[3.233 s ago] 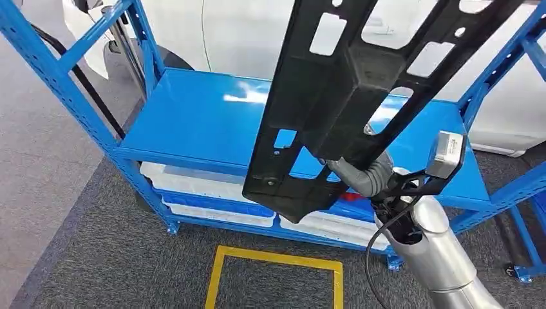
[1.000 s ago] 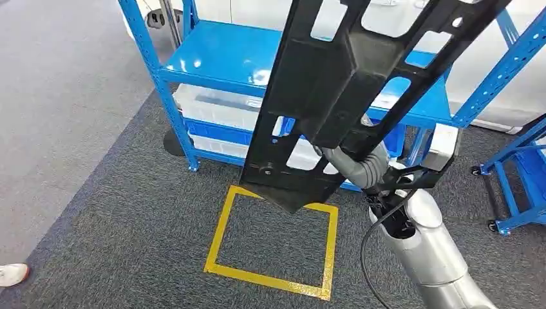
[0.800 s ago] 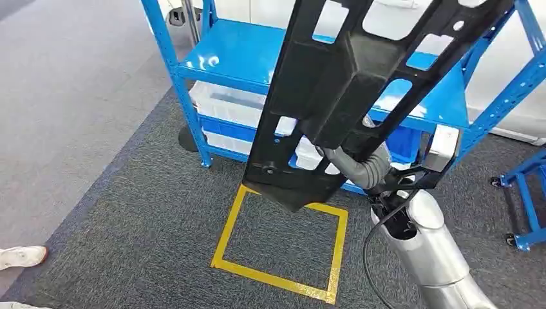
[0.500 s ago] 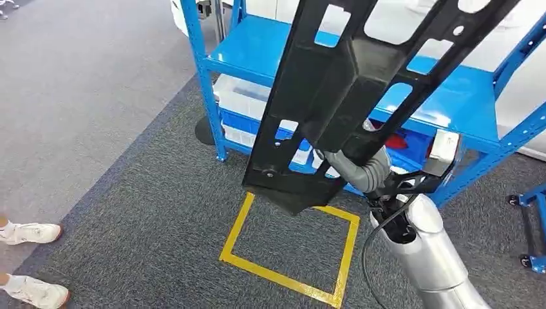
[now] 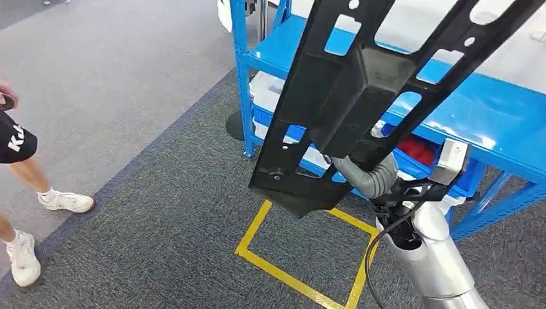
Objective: Take the parts from the cabinet and place them on the table.
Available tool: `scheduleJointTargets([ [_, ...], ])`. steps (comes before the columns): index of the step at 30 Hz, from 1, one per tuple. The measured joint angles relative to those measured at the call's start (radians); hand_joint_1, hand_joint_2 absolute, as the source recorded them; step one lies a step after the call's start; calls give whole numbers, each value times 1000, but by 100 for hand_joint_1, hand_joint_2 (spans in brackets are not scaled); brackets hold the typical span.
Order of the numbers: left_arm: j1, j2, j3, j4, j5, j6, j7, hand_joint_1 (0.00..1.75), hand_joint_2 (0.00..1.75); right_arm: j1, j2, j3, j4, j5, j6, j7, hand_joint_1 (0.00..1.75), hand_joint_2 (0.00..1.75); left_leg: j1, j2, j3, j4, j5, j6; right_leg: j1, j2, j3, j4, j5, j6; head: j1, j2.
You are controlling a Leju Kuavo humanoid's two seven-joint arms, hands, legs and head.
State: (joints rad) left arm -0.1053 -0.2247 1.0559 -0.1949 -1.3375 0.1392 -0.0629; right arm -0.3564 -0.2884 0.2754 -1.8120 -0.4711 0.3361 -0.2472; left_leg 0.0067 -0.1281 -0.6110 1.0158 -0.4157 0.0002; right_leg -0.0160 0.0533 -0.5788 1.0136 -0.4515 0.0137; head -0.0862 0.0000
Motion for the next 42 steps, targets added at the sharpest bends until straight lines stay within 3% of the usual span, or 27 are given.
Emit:
scheduleJointTargets([
  [2, -1, 0, -1, 0, 0, 0, 0, 0, 175, 2, 0, 0, -2, 0, 0, -1, 175, 175, -8, 81, -18, 46, -38, -11, -7, -28, 10, -16, 7, -15, -1, 0],
  [3, -3, 1, -1, 0, 0, 0, 0, 0, 175, 3, 0, -1, -4, 0, 0, -2, 175, 175, -5, 105, -53, 121, -82, -16, -5, -44, 9, -16, 7, -16, -1, 0],
  [5, -7, 1, -2, 0, 0, -1, 0, 0, 175, 8, -2, -2, -5, 2, -1, -1, 175, 175, 0, 114, -122, 277, -148, -24, -2, -73, 9, -15, 6, -18, -1, 0],
  [6, -10, 1, -2, 0, -1, -4, 0, 0, 175, 12, -2, -2, -5, 4, -3, -1, 175, 175, 1, 115, -136, 312, -153, -26, -2, -85, 9, -14, 5, -18, -1, 0],
  [7, -10, 1, -3, 0, -3, -5, 1, 0, 175, 18, -2, -2, -7, 6, -6, -2, 175, 175, 3, 118, -125, 297, -135, -28, -2, -98, 9, -14, 5, -17, -1, 0],
  [9, -10, 1, -6, 0, -5, -6, 5, 0, 175, 26, -2, -3, -11, 7, -10, -5, 175, 175, 5, 133, -42, 146, -57, -26, -2, -119, 11, -12, 2, -14, -1, 0],
  [10, -8, 2, -6, 0, -5, -6, 5, 0, 175, 32, -2, -6, -17, 8, -10, -9, 175, 175, 4, 159, 13, 48, -19, -21, -2, -128, 13, -9, -1, -10, -1, 0],
  [11, -8, 3, -6, 0, -4, -6, 6, 0, 175, 37, -2, -8, -22, 11, -9, -12, 175, 175, -6, 203, 34, 4, -37, -12, 3, -137, 13, -8, -4, -5, -1, 0],
  [15, -2, 3, -6, 0, 2, 1, 3, 0, 175, 52, -2, -21, -34, 24, 28, -25, 175, 175, -11, 158, 23, -3, -22, 17, 6, -168, 15, -10, -1, 16, -1, 0],
  [16, 1, 4, -6, 0, 3, 5, 2, 0, 175, 56, -3, -29, -40, 27, 37, -27, 175, 175, -3, 150, 30, -14, -14, 28, -1, -153, 15, -8, -10, 25, -1, 0],
  [17, 1, 4, -5, 0, 3, 5, 0, 0, 175, 60, -3, -37, -43, 29, 44, -28, 175, 175, -4, 141, 29, -17, -11, 32, -3, -102, 6, 21, -38, 27, -1, 0],
  [18, 0, 5, -5, 0, 3, 5, -2, 0, 175, 64, -3, -42, -47, 29, 45, -30, 175, 175, -4, 134, 27, -17, -8, 36, -6, -78, -18, 78, -75, 27, 0, 0],
  [20, 0, 5, -5, 0, 4, 6, -3, 0, 175, 77, -5, -54, -48, 31, 45, -32, 175, 175, -6, 113, 24, -16, -6, 40, -6, -58, -99, 252, -153, 30, -1, 0],
  [21, 2, 5, -5, 0, 4, 6, -3, 0, 175, 83, -5, -57, -48, 31, 45, -32, 175, 175, -7, 101, 23, -15, -6, 41, -6, -57, -128, 309, -165, 31, 0, 0],
  [23, 4, 5, -5, 0, 6, 6, -3, 0, 175, 91, -5, -60, -48, 32, 45, -32, 175, 175, -7, 77, 22, -11, -5, 40, -6, -56, -109, 264, -113, 30, -1, 0],
  [25, 3, 5, -5, 0, 7, 6, -3, 0, 175, 91, -5, -65, -51, 32, 45, -32, 175, 175, -6, 52, 23, -3, -6, 37, -9, -37, -23, 91, -23, 25, 0, 0],
  [26, 3, 5, -5, 0, 7, 6, -4, 0, 175, 90, -5, -68, -53, 32, 45, -32, 175, 175, -4, 42, 19, 1, -8, 33, -13, 8, 9, 17, -10, 20, 0, 0],
  [27, 1, 5, -5, 0, 8, 6, -4, 0, 175, 93, -5, -70, -55, 32, 45, -33, 175, 175, -10, 30, 11, 10, -8, 24, -12, 22, 13, 0, -17, 21, -1, 0],
  [30, 4, 5, -5, 0, 8, 8, -4, 0, 175, 95, -6, -72, -59, 51, 62, -44, 175, 175, -1, 4, 1, 0, 2, 4, -4, -5, 10, 5, -14, 10, -1, 0],
  [31, 3, 6, -5, 0, 8, 9, -1, 0, 175, 97, -6, -72, -63, 66, 72, -54, 175, 175, -6, -1, -4, 4, 0, -2, -18, -18, 13, -7, -8, 0, -1, 0],
  [33, 2, 7, -5, 0, 8, 11, 0, 0, 175, 111, -6, -72, -83, 114, 97, -85, 175, 175, -10, 86, -33, 77, -53, -7, -13, -43, 19, -11, -6, -12, -1, 0],
  [34, 0, 8, -5, 0, 7, 11, 0, 0, 175, 126, -6, -72, -92, 137, 104, -104, 175, 175, -6, 106, -68, 155, -95, -11, -9, -59, 19, -11, -8, -15, -1, 0],
  [36, -6, 9, -5, 0, -3, 4, 0, 0, 175, 171, -9, -74, -119, 190, 115, -144, 175, 175, -1, 116, -130, 296, -153, -16, -4, -90, 19, -10, -11, -17, -1, 0],
  [37, -7, 10, -5, 0, -8, 3, -2, 0, 175, 199, -11, -74, -133, 212, 117, -162, 175, 175, 0, 118, -133, 314, -149, -18, -4, -107, 21, -9, -13, -17, -1, 0],
  [38, -6, 11, -6, 0, -8, 3, -2, 0, 175, 222, -12, -74, -141, 223, 118, -175, 175, 175, 2, 122, -113, 284, -126, -19, -4, -118, 23, -9, -15, -15, -1, 0],
  [40, -2, 14, -5, 0, -6, 5, -1, 0, 175, 253, -13, -73, -158, 240, 124, -196, 175, 175, 4, 140, -14, 108, -42, -16, -5, -137, 29, -7, -21, -11, -1, 0],
  [42, 4, 18, -5, 0, -4, 6, 2, 0, 175, 264, -13, -72, -162, 244, 143, -199, 175, 175, -14, 203, 34, 8, -42, -5, 3, -147, 31, -4, -26, 0, -1, 0],
])
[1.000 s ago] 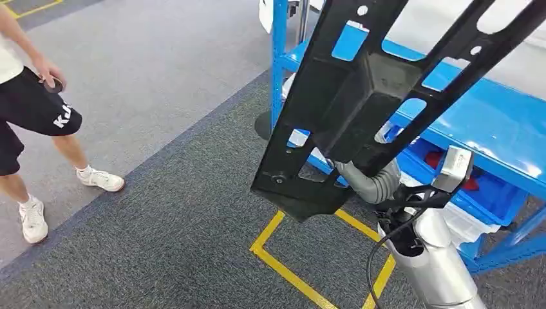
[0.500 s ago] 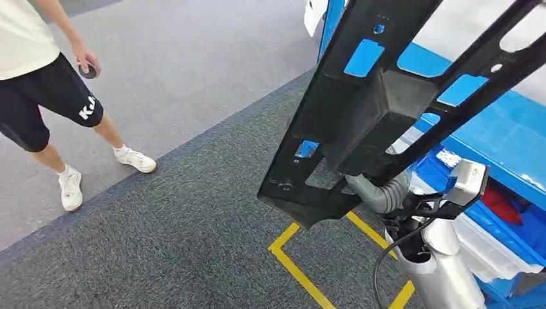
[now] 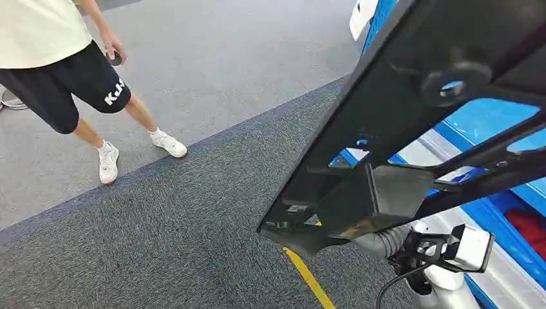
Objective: Take the parts from the cabinet and place them on the table.
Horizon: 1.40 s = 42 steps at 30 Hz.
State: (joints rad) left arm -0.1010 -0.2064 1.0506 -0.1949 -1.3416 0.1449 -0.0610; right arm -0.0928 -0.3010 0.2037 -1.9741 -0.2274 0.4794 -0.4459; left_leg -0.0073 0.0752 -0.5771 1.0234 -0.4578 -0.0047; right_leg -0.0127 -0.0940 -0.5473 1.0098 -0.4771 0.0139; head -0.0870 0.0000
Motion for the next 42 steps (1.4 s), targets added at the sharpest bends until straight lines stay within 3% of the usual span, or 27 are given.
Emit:
scheduleJointTargets([
  [4, 2, 7, 0, 0, -4, 2, -10, 0, 175, -2, 5, 53, 19, 23, 47, 8, 175, 175, 1, -44, -6, -9, 9, 31, -1, -33, 6, -5, 1, 22, 0, 0],
  [6, 1, 11, 0, 0, -3, 2, -18, 0, 175, -10, 13, 98, 40, 44, 62, 0, 175, 175, 9, -63, 1, -18, 19, 44, -9, 50, -14, 47, -47, 28, 0, 0],
  [7, -3, 13, 0, 0, -2, 2, -20, 0, 175, -11, 18, 124, 54, 56, 62, -6, 175, 175, 9, -72, -2, -18, 21, 47, -9, 76, -49, 126, -91, 27, 0, 0],
  [9, -6, 15, 0, 0, 0, 2, -22, 0, 175, -11, 27, 161, 76, 71, 61, -8, 175, 175, 4, -97, -5, -17, 23, 50, -9, 87, -123, 280, -150, 27, 0, 0],
  [10, -4, 16, 0, 0, 0, 2, -22, 0, 175, -11, 31, 175, 84, 72, 61, -8, 175, 175, 3, -110, -6, -15, 23, 50, -9, 88, -142, 314, -149, 26, 0, 0],
  [11, -2, 17, 0, 0, 0, 2, -22, 0, 175, -11, 33, 185, 92, 73, 61, -9, 175, 175, 2, -125, -6, -12, 23, 50, -9, 89, -135, 294, -121, 24, 0, 0],
  [13, -1, 18, 0, 0, 0, 2, -22, 0, 175, -14, 37, 196, 100, 73, 61, -11, 175, 175, 2, -153, -5, -5, 21, 48, -9, 100, -69, 147, -30, 17, 0, 0],
  [14, -2, 18, -1, 0, 0, 2, -22, 0, 175, -17, 37, 200, 102, 73, 61, -13, 175, 175, 2, -167, -5, -1, 20, 45, -10, 131, -27, 51, 15, 11, 0, 0],
  [15, -2, 17, -1, 0, 0, 2, -24, 0, 175, -19, 37, 204, 106, 73, 61, -14, 175, 175, 0, -173, -11, 0, 20, 39, -11, 176, -16, 31, -3, 7, 0, 0],
  [17, -3, 18, -1, 0, 0, 2, -25, 0, 175, -21, 40, 208, 109, 72, 61, -16, 175, 175, 10, -192, -25, 4, 26, 25, -5, 164, -17, 12, -1, 7, 0, 0],
  [19, 0, 19, 0, 0, 1, 2, -27, 0, 175, -26, 42, 211, 110, 71, 61, -17, 175, 175, 12, -216, -29, -5, 32, 10, -3, 145, -13, 5, 3, -3, 0, 0],
  [20, -1, 22, 0, 0, 1, 2, -27, 0, 175, -27, 45, 212, 112, 70, 62, -16, 175, 175, 12, -208, -28, 4, 26, 7, -15, 128, -6, -9, 11, -11, 0, 0],
  [21, -2, 22, 0, 0, 2, 2, -30, 0, 175, -28, 48, 215, 113, 66, 65, -16, 175, 175, 6, -150, -42, 37, 1, 2, -12, 119, 1, -18, 12, -17, 0, 0],
  [22, -2, 22, 0, 0, 4, 2, -33, 0, 175, -26, 52, 220, 114, 62, 71, -18, 175, 175, 8, -118, -72, 99, -36, -2, -9, 104, 2, -19, 12, -20, 0, 0],
  [24, -4, 22, 0, 0, 13, 2, -44, 0, 175, -9, 54, 232, 119, 64, 88, -21, 175, 175, 13, -95, -143, 249, -103, -10, -4, 74, 3, -18, 10, -22, 0, 0],
  [25, -4, 23, 1, 0, 15, 2, -49, 0, 175, 0, 54, 240, 127, 68, 101, -26, 175, 175, 15, -91, -165, 296, -114, -13, -3, 57, 3, -17, 8, -23, 0, 0],
  [26, -3, 25, 1, 0, 15, 2, -50, 0, 175, 1, 54, 252, 140, 69, 109, -32, 175, 175, 17, -89, -161, 291, -100, -15, -3, 44, 3, -17, 7, -22, 0, 0],
  [28, -1, 26, 1, 0, 8, 5, -41, 0, 175, -18, 56, 278, 169, 55, 115, -26, 175, 175, 18, -74, -86, 153, -22, -14, -3, 24, 6, -14, 3, -19, 0, 0],
  [29, -1, 27, 0, 0, -1, 5, -32, 0, 175, -33, 60, 286, 183, 40, 110, -9, 175, 175, 18, -50, -33, 55, 18, -10, -3, 17, 9, -13, 0, -15, 0, 0],
  [30, -1, 27, -2, 0, -6, 5, -24, 0, 175, -43, 62, 292, 189, 29, 101, 3, 175, 175, 12, 3, -7, 0, 12, -5, 0, 12, 11, -13, -2, -12, 0, 0],
  [31, -4, 27, -3, 0, -7, 3, -15, 0, 175, -45, 63, 299, 193, 24, 84, 7, 175, 175, 4, -2, -4, -9, 14, 10, 8, 3, 9, -9, -5, -6, 0, 0],
  [34, 3, 27, -2, 0, -4, 3, 2, 0, 175, -39, 64, 327, 211, 59, 51, -19, 175, 175, 1, -38, -14, -8, 16, 26, 9, -27, 15, -14, -5, 9, 0, 0],
  [35, 4, 29, -2, 0, -4, 6, 4, 0, 175, -37, 73, 340, 220, 64, 46, -26, 175, 175, 9, -49, -7, -19, 23, 37, 4, -22, 14, -11, -14, 18, 0, 0],
  [37, 2, 32, -2, 0, 0, 8, 1, 0, 175, -36, 95, 365, 237, 69, 38, -33, 175, 175, 8, -65, -8, -21, 27, 44, -3, 67, -23, 77, -73, 21, 0, 0],
  [39, -2, 34, -2, 0, 3, 11, -19, 0, 175, -30, 110, 383, 254, 68, 38, -36, 175, 175, 6, -86, -8, -21, 27, 48, -2, 88, -104, 243, -145, 23, 0, 0],
  [40, -1, 35, -2, 0, 3, 16, -29, 0, 175, -28, 117, 389, 262, 68, 36, -36, 175, 175, 4, -99, -9, -20, 27, 49, -2, 90, -136, 301, -157, 24, 0, 0],
  [42, -1, 36, -2, 0, 3, 18, -32, 0, 175, -27, 120, 391, 266, 68, 33, -38, 175, 175, 4, -105, -8, -20, 27, 49, -3, 90, -145, 314, -154, 24, 0, 0],
])
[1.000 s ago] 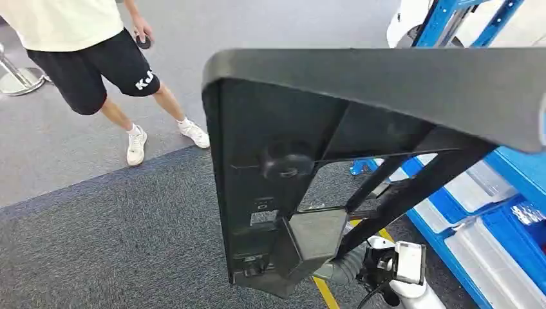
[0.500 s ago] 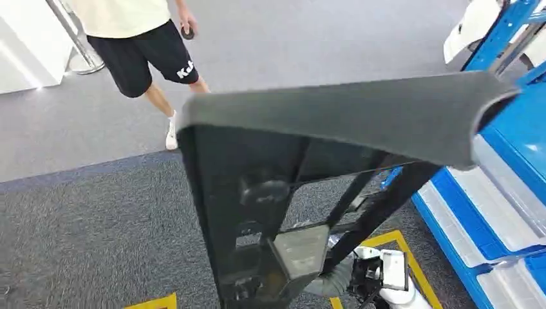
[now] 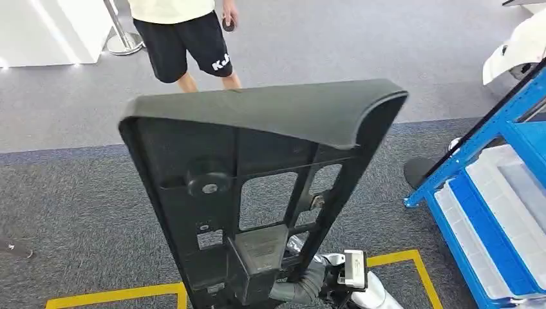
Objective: Take the parts from the cabinet and place them on the table.
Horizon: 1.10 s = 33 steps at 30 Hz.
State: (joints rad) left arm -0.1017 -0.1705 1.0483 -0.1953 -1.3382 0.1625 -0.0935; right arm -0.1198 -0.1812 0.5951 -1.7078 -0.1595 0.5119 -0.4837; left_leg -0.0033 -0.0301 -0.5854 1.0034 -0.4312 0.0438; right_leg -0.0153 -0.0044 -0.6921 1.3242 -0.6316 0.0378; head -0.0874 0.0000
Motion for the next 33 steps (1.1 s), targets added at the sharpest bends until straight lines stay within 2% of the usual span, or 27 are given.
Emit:
scheduleJointTargets([
  [5, 0, 0, 0, 0, 0, 1, -4, 0, 175, 1, 2, 2, 3, 1, -3, -1, 175, 175, 0, -3, 0, 0, 0, 0, 0, 0, -2, 2, 3, 0, 0, 0],
  [6, 3, 4, 0, 0, 0, 5, -20, 0, 175, 5, 6, 9, 13, 19, -26, -15, 175, 175, 0, -27, 1, 3, -1, -1, 0, 1, 21, -67, 65, -4, 0, 0],
  [7, 3, 6, 0, 0, -2, 5, -26, 0, 175, 9, 11, 9, 19, 35, -40, -30, 175, 175, 0, -41, 3, 5, -2, -3, -1, 8, 60, -155, 116, -7, 0, 0],
  [8, 2, 8, -1, 0, -9, 5, -28, 0, 175, 17, 18, 11, 25, 52, -53, -54, 175, 175, -1, -62, -2, 14, -6, -10, -5, 79, 120, -290, 156, -16, 0, 0],
  [9, 3, 14, -2, 0, -14, 2, -25, 0, 175, 26, 37, 21, 31, 69, -72, -54, 175, 175, 6, -93, -15, 14, -1, -33, 3, 58, 120, -302, 157, -26, 0, 0],
  [10, 4, 22, -2, 0, -14, 2, -28, 0, 175, 29, 51, 28, 35, 72, -77, -53, 175, 175, 2, -58, -20, 32, -15, -41, -4, 33, 133, -322, 165, -39, 0, 0],
  [11, 3, 23, -2, 0, -14, 3, -30, 0, 175, 30, 58, 33, 40, 73, -74, -58, 175, 175, 1, -17, -40, 79, -48, -48, -3, 22, 136, -323, 164, -48, 0, 0],
  [12, 2, 24, -2, 0, -13, 3, -35, 0, 175, 30, 61, 39, 50, 74, -70, -62, 175, 175, 4, 2, -73, 149, -86, -54, 1, 8, 136, -323, 162, -51, 0, 0],
  [13, 1, 26, -2, 0, -12, 3, -38, 0, 175, 29, 66, 47, 65, 76, -63, -66, 175, 175, 8, 12, -117, 242, -129, -58, 3, -8, 136, -323, 161, -52, 0, 0],
  [14, -1, 26, -2, 0, -11, 3, -40, 0, 175, 29, 71, 53, 78, 79, -61, -66, 175, 175, 9, 14, -144, 300, -150, -62, 3, -21, 136, -323, 160, -53, 0, 0],
  [15, -3, 26, -2, 0, -10, 3, -40, 0, 175, 28, 77, 60, 89, 81, -60, -66, 175, 175, 11, 16, -153, 325, -149, -65, 3, -36, 137, -322, 159, -52, 0, 0],
  [16, -3, 26, -2, 0, -11, 3, -40, 0, 175, 25, 86, 67, 98, 83, -59, -66, 175, 175, 13, 19, -137, 298, -127, -67, 3, -47, 138, -322, 157, -51, 0, 0],
  [17, -2, 27, -2, 0, -10, 4, -40, 0, 175, 21, 94, 73, 104, 88, -56, -65, 175, 175, 16, 25, -98, 229, -88, -69, 3, -57, 140, -322, 155, -49, 0, 0],
  [18, 0, 27, -2, 0, -11, 5, -37, 0, 175, 16, 102, 80, 109, 90, -53, -65, 175, 175, 17, 40, -45, 131, -43, -69, 3, -67, 144, -321, 152, -46, 0, 0],
  [19, 4, 28, -2, 0, -11, 5, -37, 0, 175, 13, 108, 85, 113, 90, -50, -65, 175, 175, 17, 75, 1, 44, -13, -66, 4, -73, 149, -320, 148, -41, 0, 0],
  [20, 3, 27, -2, 0, -11, 5, -37, 0, 175, 12, 112, 88, 116, 90, -48, -65, 175, 175, 1, 105, 13, 19, -33, -59, 12, -84, 148, -318, 145, -34, 0, 0],
  [21, 2, 27, -2, 0, -11, 5, -37, 0, 175, 9, 114, 90, 120, 90, -45, -65, 175, 175, 5, 90, 8, 19, -27, -43, 13, -89, 147, -316, 145, -30, 0, 0],
  [22, 5, 27, -2, 0, -11, 5, -37, 0, 175, 7, 118, 93, 124, 92, -44, -65, 175, 175, 3, 82, 4, 19, -28, -40, 13, -99, 148, -316, 144, -27, 0, 0],
  [24, 12, 29, -2, 0, -11, 5, -34, 0, 175, 1, 122, 101, 128, 97, -41, -64, 175, 175, 3, 63, 3, 15, -25, -27, 13, -116, 152, -317, 142, -16, 0, 0],
  [25, 13, 29, -2, 0, -10, 5, -33, 0, 175, -6, 124, 106, 128, 101, -33, -63, 175, 175, 8, 53, 9, 7, -19, -19, 6, -95, 152, -307, 130, -9, 0, 0],
  [26, 11, 30, -2, 0, -11, 5, -32, 0, 175, -12, 124, 113, 128, 104, -22, -62, 175, 175, 7, 44, 9, 6, -17, -13, 3, -45, 136, -270, 104, -8, 0, 0],
  [27, 6, 29, -3, 0, -13, 5, -30, 0, 175, -15, 124, 121, 128, 105, -13, -62, 175, 175, 7, 35, 8, 6, -16, -8, 2, -19, 101, -198, 63, -8, 0, 0],
  [29, 3, 29, -4, 0, -16, 5, -25, 0, 175, -14, 119, 142, 128, 106, -5, -60, 175, 175, 3, 11, 7, 7, -16, -5, 3, -1, 21, -37, 0, -6, 0, 0],
  [30, 4, 29, -4, 0, -16, 3, -22, 0, 175, -14, 116, 155, 128, 106, -5, -59, 175, 175, 2, -1, 7, 8, -16, -4, 3, 0, -4, 4, -1, -7, 0, 0],
  [31, 6, 29, -4, 0, -14, 3, -22, 0, 175, -15, 114, 164, 129, 105, -11, -58, 175, 175, 2, -13, 7, 10, -17, -4, 3, 1, -4, -5, 20, -9, 0, 0],
  [33, 5, 29, -4, 0, -9, 3, -22, 0, 175, -26, 110, 177, 129, 101, -25, -60, 175, 175, 2, -42, 9, 14, -17, -6, 3, 11, 57, -153, 117, -17, 0, 0],
])
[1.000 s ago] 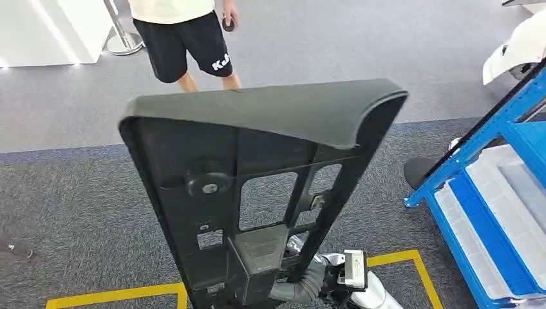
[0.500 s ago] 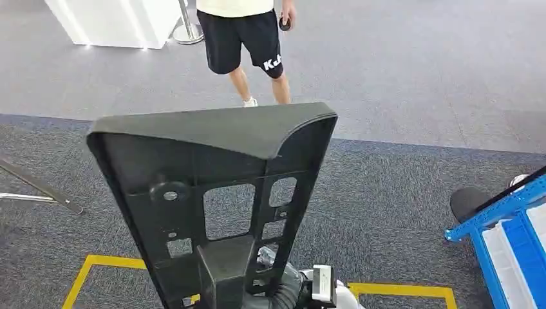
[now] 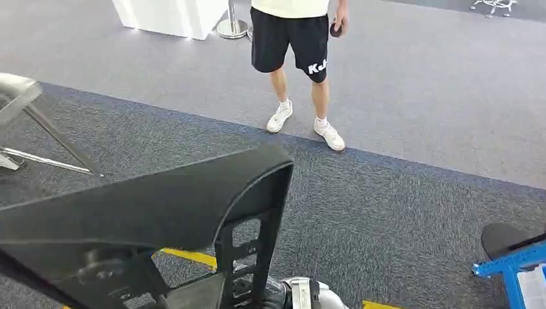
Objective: Take the parts from the cabinet and place them on the table.
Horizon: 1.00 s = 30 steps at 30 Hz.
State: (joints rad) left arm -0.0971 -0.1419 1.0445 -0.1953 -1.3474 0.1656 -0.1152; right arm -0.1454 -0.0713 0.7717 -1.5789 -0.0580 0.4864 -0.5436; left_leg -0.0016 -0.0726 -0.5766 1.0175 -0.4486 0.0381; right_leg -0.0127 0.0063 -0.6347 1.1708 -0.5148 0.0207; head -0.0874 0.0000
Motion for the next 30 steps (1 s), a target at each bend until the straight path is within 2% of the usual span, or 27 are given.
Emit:
scheduleJointTargets([
  [1, 0, 0, 0, 0, 2, 0, 0, 0, 175, -6, -1, 4, 0, -2, -4, -2, 175, 175, 0, -11, 1, 1, -1, -2, 0, 23, 39, -84, 42, -5, 0, 0],
  [2, 0, -2, 0, 0, 3, 0, 0, 0, 175, -11, -3, 7, 1, -5, -5, -4, 175, 175, 2, -18, -4, 3, -1, -5, -2, 87, 62, -135, 39, -10, 0, 0],
  [3, -1, -2, 0, 0, 4, 0, 0, 0, 175, -13, -4, 8, 2, -6, -5, -6, 175, 175, 1, -33, -11, 8, 0, -13, -3, 83, 61, -152, 44, -4, 0, 0],
  [4, -1, -2, 0, 0, 6, 1, 0, 0, 175, -13, -6, 9, 2, -8, -5, -6, 175, 175, 7, -39, -15, 5, 3, -19, 2, 74, 59, -151, 44, -5, 0, 0],
  [6, 4, -2, 0, 0, 6, 1, 0, 0, 175, -19, -7, 13, 2, -9, -5, -6, 175, 175, 12, -60, -19, -1, 6, -34, 5, 57, 63, -157, 46, -16, 0, 0],
  [7, 4, -1, 0, 0, 6, 2, 0, 0, 175, -23, -6, 15, 2, -10, -5, -6, 175, 175, 10, -59, -20, 5, 2, -36, -7, 40, 70, -171, 53, -24, 0, 0],
  [8, 4, -1, 0, 0, 8, 2, 0, 0, 175, -26, -6, 18, 2, -10, -5, -7, 175, 175, 4, -7, -29, 31, -17, -39, -3, 30, 76, -179, 54, -27, 0, 0],
  [9, 2, -1, 0, 0, 7, 2, 0, 0, 175, -27, -6, 21, 2, -12, -5, -7, 175, 175, 6, 32, -62, 101, -59, -43, -1, 12, 79, -180, 53, -31, 0, 0],
  [11, -2, 1, 1, 0, 9, 3, 0, 0, 175, -27, -8, 23, 3, -12, -5, -8, 175, 175, 8, 51, -129, 240, -122, -51, 3, -17, 80, -179, 50, -35, 0, 0],
  [12, -4, 2, 1, 0, 9, 3, 0, 0, 175, -27, -8, 24, 4, -11, -5, -7, 175, 175, 10, 54, -158, 298, -136, -56, 3, -36, 79, -179, 48, -35, 0, 0],
  [13, -5, 2, 1, 0, 9, 3, -1, 0, 175, -27, -8, 24, 5, -11, -5, -7, 175, 175, 13, 55, -157, 299, -125, -59, 3, -48, 80, -178, 47, -34, 0, 0],
  [14, -5, 3, 1, 0, 9, 3, -1, 0, 175, -27, -8, 24, 5, -12, -5, -7, 175, 175, 16, 60, -130, 250, -91, -63, 2, -61, 81, -177, 44, -31, 0, 0],
  [16, -1, 5, 1, 0, 8, 3, 1, 0, 175, -28, -8, 24, 5, -12, -5, -7, 175, 175, 21, 85, -38, 79, -9, -65, 0, -79, 86, -172, 37, -24, 0, 0],
  [17, 0, 6, 2, 0, 8, 2, 1, 0, 175, -28, -8, 24, 5, -14, -7, -7, 175, 175, 17, 135, -6, 13, -11, -65, 3, -87, 88, -170, 32, -18, 0, 0],
  [18, -2, 5, 1, 0, 8, 2, -1, 0, 175, -28, -9, 24, 5, -17, -8, -9, 175, 175, 6, 136, -1, -2, -11, -49, 10, -95, 86, -162, 28, -11, 0, 0],
  [19, -3, 4, 1, 0, 8, 2, -1, 0, 175, -29, -9, 24, 5, -19, -10, -9, 175, 175, 8, 128, -6, 5, -12, -39, 11, -102, 87, -165, 29, -7, 0, 0],
  [21, 6, 4, 1, 0, 4, 2, -3, 0, 175, -32, -9, 26, 5, -19, -16, -9, 175, 175, 3, 111, -9, 6, -13, -28, 10, -119, 92, -167, 28, 2, 0, 0],
  [22, 7, 4, 1, 0, 1, 1, -3, 0, 175, -35, -9, 27, 2, -19, -20, -9, 175, 175, 6, 101, -5, -2, -8, -19, 5, -117, 93, -164, 21, 12, 0, 0],
  [23, 5, 2, 1, 0, -1, 1, -3, 0, 175, -38, -10, 29, 1, -19, -20, -6, 175, 175, 8, 93, -3, -4, -5, -14, -1, -68, 89, -146, 6, 18, 0, 0],
  [24, 1, 2, 0, 0, -2, 1, -2, 0, 175, -40, -10, 31, 0, -19, -21, -6, 175, 175, 9, 84, -4, -4, -4, -8, -1, -31, 61, -87, -33, 17, 0, 0],
  [25, -3, 2, 0, 0, -5, 3, -2, 0, 175, -39, -11, 32, 0, -19, -21, -6, 175, 175, 8, 74, -5, -4, -4, -5, -1, -18, 19, -2, -75, 17, 0, 0],
  [26, -4, 2, -3, 0, -8, 14, -5, 0, 175, -38, -13, 34, 0, -20, -21, -6, 175, 175, 6, 63, -5, -4, -4, -3, 0, -13, -23, 82, -107, 17, 0, 0],
  [27, -4, 2, -4, 0, -7, 28, -13, 0, 175, -38, -16, 40, 0, -22, -21, -6, 175, 175, 4, 50, -5, -3, -4, -2, 0, -12, -60, 147, -121, 16, 0, 0],
  [28, -3, 2, -4, 0, -3, 39, -16, 0, 175, -37, -17, 43, 0, -24, -21, -6, 175, 175, 2, 38, -4, -3, -4, -2, 0, -11, -73, 163, -111, 13, 0, 0],
  [29, -2, 2, -4, 0, -2, 42, -16, 0, 175, -38, -18, 47, 0, -24, -21, -6, 175, 175, 1, 25, -3, -2, -4, -2, 0, -10, -63, 131, -77, 10, 0, 0],
  [30, -2, 3, -4, 0, -1, 45, -18, 0, 175, -39, -18, 51, 0, -27, -21, -6, 175, 175, 1, 11, -1, -1, -4, -3, 0, -6, -35, 64, -32, 5, 0, 0],
])
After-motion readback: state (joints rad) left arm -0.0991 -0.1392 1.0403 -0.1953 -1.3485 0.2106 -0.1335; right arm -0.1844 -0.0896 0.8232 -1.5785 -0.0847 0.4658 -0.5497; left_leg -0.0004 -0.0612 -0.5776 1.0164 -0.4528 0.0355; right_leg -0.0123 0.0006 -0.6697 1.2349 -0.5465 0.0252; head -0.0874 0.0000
